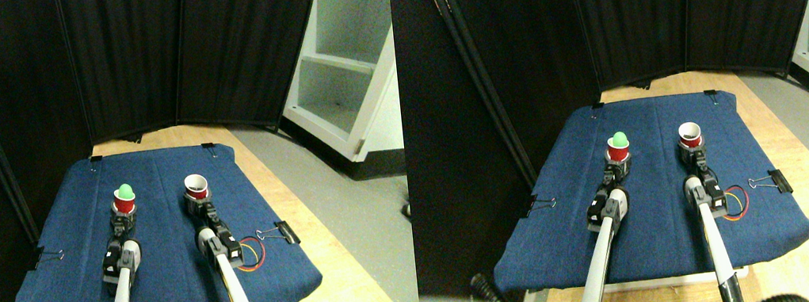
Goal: Pour (bimanual)
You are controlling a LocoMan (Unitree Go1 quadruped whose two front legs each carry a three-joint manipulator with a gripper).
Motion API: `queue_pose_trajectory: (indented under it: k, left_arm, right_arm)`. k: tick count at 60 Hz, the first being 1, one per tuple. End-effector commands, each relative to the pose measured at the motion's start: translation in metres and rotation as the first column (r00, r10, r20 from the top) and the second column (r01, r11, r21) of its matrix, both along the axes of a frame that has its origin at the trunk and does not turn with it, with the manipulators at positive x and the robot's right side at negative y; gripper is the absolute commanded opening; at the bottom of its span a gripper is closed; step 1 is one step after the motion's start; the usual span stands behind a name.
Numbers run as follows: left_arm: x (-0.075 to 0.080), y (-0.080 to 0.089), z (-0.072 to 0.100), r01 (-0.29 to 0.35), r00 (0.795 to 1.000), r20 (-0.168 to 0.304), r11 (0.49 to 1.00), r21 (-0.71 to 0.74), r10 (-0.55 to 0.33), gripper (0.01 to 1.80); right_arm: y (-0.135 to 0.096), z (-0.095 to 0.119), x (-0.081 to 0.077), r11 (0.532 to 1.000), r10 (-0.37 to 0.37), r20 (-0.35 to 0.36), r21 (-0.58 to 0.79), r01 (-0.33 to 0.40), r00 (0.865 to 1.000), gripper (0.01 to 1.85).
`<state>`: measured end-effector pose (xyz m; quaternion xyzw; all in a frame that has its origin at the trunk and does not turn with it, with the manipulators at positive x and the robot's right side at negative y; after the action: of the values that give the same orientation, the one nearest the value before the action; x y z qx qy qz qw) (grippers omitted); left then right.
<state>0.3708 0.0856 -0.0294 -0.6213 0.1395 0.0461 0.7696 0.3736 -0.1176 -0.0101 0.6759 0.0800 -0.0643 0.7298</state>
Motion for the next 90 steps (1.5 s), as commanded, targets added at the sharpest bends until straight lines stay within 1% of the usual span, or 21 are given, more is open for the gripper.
queue_pose_trajectory:
  k: [1, 4, 8, 14, 19, 25, 30, 40, 43, 50, 54, 56, 66, 67, 71, 75, 77, 78, 83, 86, 90]
  left_arm:
    - [0.004, -0.001, 0.003, -0.006, 0.999, 0.037, 1.0, -0.017, 0.007, 0.33]
    - [0.004, -0.001, 0.002, -0.009, 0.999, 0.035, 1.0, -0.018, 0.01, 0.33]
    - [0.003, -0.001, 0.001, -0.009, 0.999, 0.036, 1.0, -0.016, 0.01, 0.33]
    - [0.003, 0.0, -0.001, -0.002, 1.0, 0.03, 1.0, -0.022, 0.003, 0.33]
    - [0.003, 0.001, -0.002, -0.009, 0.999, 0.031, 1.0, -0.02, 0.01, 0.33]
    - [0.003, 0.001, -0.003, -0.02, 0.999, 0.031, 1.0, -0.01, 0.02, 0.33]
    - [0.002, 0.001, -0.005, -0.022, 0.999, 0.024, 1.0, -0.019, 0.023, 0.33]
    - [0.002, 0.002, -0.009, -0.03, 0.999, 0.024, 1.0, -0.004, 0.03, 0.33]
    - [0.002, 0.003, -0.011, -0.034, 0.999, 0.024, 0.999, -0.014, 0.034, 0.33]
    - [0.002, 0.004, -0.013, -0.044, 0.999, 0.02, 0.999, -0.018, 0.045, 0.33]
    - [0.002, 0.005, -0.015, -0.047, 0.999, 0.017, 0.999, -0.017, 0.047, 0.33]
    - [0.002, 0.005, -0.015, -0.051, 0.999, 0.015, 0.999, -0.01, 0.051, 0.33]
    - [0.002, 0.008, -0.02, -0.05, 0.999, 0.01, 0.999, -0.003, 0.05, 0.33]
    - [0.002, 0.008, -0.02, -0.051, 0.999, 0.01, 0.999, -0.002, 0.051, 0.34]
    - [0.002, 0.009, -0.021, -0.051, 0.999, 0.009, 0.999, 0.007, 0.051, 0.51]
    - [0.001, 0.008, -0.02, -0.045, 0.999, 0.008, 0.999, 0.012, 0.045, 0.84]
    - [0.001, 0.008, -0.02, -0.041, 0.999, 0.005, 0.999, 0.013, 0.04, 0.93]
    - [0.001, 0.008, -0.02, -0.041, 0.999, 0.005, 0.999, 0.013, 0.04, 0.93]
    - [-0.001, 0.007, -0.019, -0.025, 1.0, 0.0, 1.0, 0.016, 0.025, 1.09]
    - [-0.001, 0.007, -0.019, -0.021, 1.0, -0.001, 1.0, 0.011, 0.021, 1.12]
    - [-0.001, 0.007, -0.02, -0.019, 1.0, -0.003, 1.0, 0.01, 0.019, 1.14]
  right_arm:
    - [0.0, 0.002, 0.003, 1.0, -0.015, 0.037, 0.022, 0.014, 0.999, 0.34]
    - [0.0, 0.001, 0.004, 0.999, -0.009, 0.042, 0.052, 0.007, 0.999, 0.34]
    - [0.0, -0.001, 0.004, 1.0, -0.006, 0.055, 0.019, 0.005, 0.998, 0.34]
    - [0.001, -0.003, 0.003, 1.0, -0.003, 0.041, 0.015, 0.002, 0.999, 0.35]
    - [0.001, -0.006, 0.004, 0.999, -0.022, 0.034, 0.041, 0.02, 0.999, 0.34]
    - [0.0, -0.007, 0.005, 0.999, -0.028, 0.03, 0.034, 0.027, 0.999, 0.33]
    - [-0.001, -0.008, 0.006, 0.999, -0.014, 0.035, 0.03, 0.013, 0.999, 0.34]
    - [0.0, -0.007, 0.004, 1.0, -0.006, 0.01, 0.031, 0.006, 1.0, 0.35]
    - [0.0, -0.008, 0.005, 0.999, -0.016, -0.006, 0.037, 0.016, 1.0, 0.35]
    - [0.002, -0.009, 0.005, 0.999, -0.014, 0.003, 0.038, 0.014, 1.0, 0.33]
    - [0.002, -0.01, 0.007, 0.998, -0.012, -0.004, 0.054, 0.013, 1.0, 0.33]
    - [0.004, -0.009, 0.006, 0.999, -0.026, -0.015, 0.046, 0.027, 1.0, 0.33]
    - [0.006, -0.01, 0.009, 0.999, -0.017, -0.01, 0.045, 0.017, 1.0, 0.34]
    - [0.006, -0.01, 0.009, 0.999, -0.016, -0.01, 0.045, 0.017, 1.0, 0.34]
    - [0.007, -0.01, 0.01, 0.999, -0.014, -0.011, 0.043, 0.015, 1.0, 0.34]
    - [0.007, -0.01, 0.011, 0.999, 0.008, -0.02, 0.038, -0.007, 1.0, 0.36]
    - [0.007, -0.009, 0.011, 0.999, 0.021, -0.018, 0.025, -0.021, 1.0, 0.38]
    - [0.007, -0.009, 0.011, 0.999, 0.021, -0.018, 0.025, -0.021, 1.0, 0.38]
    - [0.006, -0.01, 0.012, 0.998, 0.046, -0.012, 0.034, -0.045, 0.999, 0.46]
    - [0.006, -0.009, 0.012, 0.998, 0.044, -0.018, 0.047, -0.043, 0.999, 0.48]
    - [0.004, -0.011, 0.013, 0.997, 0.054, -0.017, 0.05, -0.053, 0.998, 0.6]
